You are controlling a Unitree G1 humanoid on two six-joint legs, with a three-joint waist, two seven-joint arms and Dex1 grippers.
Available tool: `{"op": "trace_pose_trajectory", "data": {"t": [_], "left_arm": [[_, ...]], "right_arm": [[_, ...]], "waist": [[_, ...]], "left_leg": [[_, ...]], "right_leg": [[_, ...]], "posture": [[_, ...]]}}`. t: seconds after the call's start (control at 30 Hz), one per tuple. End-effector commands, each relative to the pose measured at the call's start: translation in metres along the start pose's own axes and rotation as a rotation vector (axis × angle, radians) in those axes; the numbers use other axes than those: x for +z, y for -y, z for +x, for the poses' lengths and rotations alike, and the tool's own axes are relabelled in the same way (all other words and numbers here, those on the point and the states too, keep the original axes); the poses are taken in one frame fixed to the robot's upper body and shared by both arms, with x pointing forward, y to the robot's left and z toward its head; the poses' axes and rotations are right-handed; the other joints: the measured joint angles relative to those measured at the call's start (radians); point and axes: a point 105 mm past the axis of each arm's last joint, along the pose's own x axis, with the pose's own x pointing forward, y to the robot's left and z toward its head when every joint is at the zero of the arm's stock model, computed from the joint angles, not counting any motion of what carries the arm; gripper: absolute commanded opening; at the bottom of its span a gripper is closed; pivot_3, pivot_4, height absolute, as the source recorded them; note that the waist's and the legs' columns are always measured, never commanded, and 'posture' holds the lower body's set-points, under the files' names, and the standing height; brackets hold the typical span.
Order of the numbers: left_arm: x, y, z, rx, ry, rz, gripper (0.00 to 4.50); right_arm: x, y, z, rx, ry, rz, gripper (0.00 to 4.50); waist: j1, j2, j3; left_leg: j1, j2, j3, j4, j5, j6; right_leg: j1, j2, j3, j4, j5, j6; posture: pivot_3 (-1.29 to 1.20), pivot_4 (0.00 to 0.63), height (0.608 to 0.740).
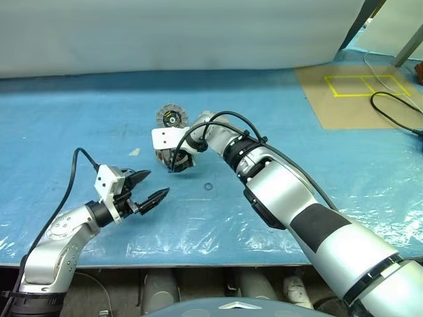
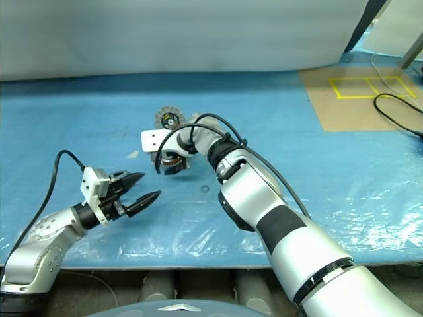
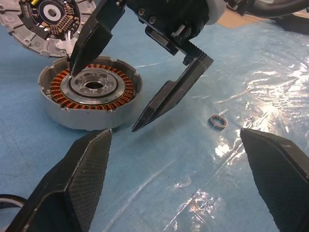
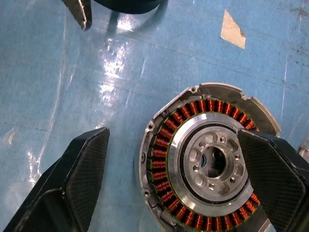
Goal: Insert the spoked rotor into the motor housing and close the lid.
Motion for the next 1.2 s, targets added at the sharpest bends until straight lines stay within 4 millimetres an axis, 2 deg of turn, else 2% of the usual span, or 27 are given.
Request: {"op": "trace_pose_trajectory", "data": {"t": [0.03, 0.33, 0.6, 0.87, 0.97, 1.13, 1.2], "left_arm": [[0.006, 0.003, 0.001, -0.018, 0.025, 0.031, 4.5], [0.006, 0.001, 0.0, -0.008, 0.043, 0.001, 4.5], [0.001, 0.003, -0.001, -0.01, 0.033, -0.002, 4.5], [0.002, 0.002, 0.004, -0.017, 0.037, 0.012, 4.5], [0.002, 0.002, 0.003, -0.014, 0.034, 0.017, 4.5], [0.0, 0.003, 0.002, -0.009, 0.033, 0.013, 4.5], [0.0, 0.004, 0.002, -0.009, 0.032, 0.012, 4.5]], "right_arm": [[-0.002, 0.001, 0.0, -0.012, -0.022, -0.022, 4.44], [-0.008, -0.006, 0.004, 0.02, -0.041, -0.029, 4.44], [-0.001, -0.003, -0.003, 0.033, -0.002, -0.032, 4.44], [-0.018, -0.007, 0.006, 0.007, -0.077, -0.029, 4.44], [-0.022, -0.008, 0.008, -0.006, -0.095, -0.026, 3.82], [-0.025, -0.005, 0.007, -0.029, -0.114, -0.032, 2.19], [-0.029, -0.005, 0.004, -0.013, -0.135, -0.042, 2.14]], "waist": [[0.0, 0.0, 0.0], [0.0, 0.0, 0.0], [0.0, 0.0, 0.0], [0.001, 0.0, 0.0], [0.001, 0.0, 0.0], [0.001, 0.0, 0.0], [0.001, 0.001, 0.0]], "left_leg": [[0.0, 0.0, 0.0, 0.0, 0.0, 0.0], [0.001, 0.0, 0.0, 0.0, 0.0, 0.0], [0.001, 0.0, 0.0, 0.001, 0.0, 0.0], [0.002, 0.0, 0.0, 0.001, 0.0, 0.0], [0.002, 0.0, 0.0, 0.001, 0.0, 0.0], [0.004, 0.0, 0.0, 0.001, 0.0, 0.0], [0.006, 0.0, 0.0, 0.001, 0.0, 0.0]], "right_leg": [[0.0, 0.0, 0.0, 0.0, 0.0, 0.0], [0.001, 0.0, 0.0, 0.001, 0.0, 0.0], [0.001, 0.0, 0.0, 0.001, 0.0, 0.0], [0.001, 0.0, 0.0, 0.001, 0.0, 0.0], [0.002, 0.0, 0.0, 0.001, 0.0, 0.0], [0.003, 0.0, 0.0, 0.001, 0.0, 0.0], [0.006, 0.0, 0.001, 0.001, 0.0, 0.0]], "posture": [[0.0, 0.15, 0.74], [0.0, 0.15, 0.74], [0.0, 0.15, 0.74], [0.0, 0.15, 0.74], [0.0, 0.15, 0.74], [0.0, 0.15, 0.74], [0.0, 0.15, 0.74]]}}
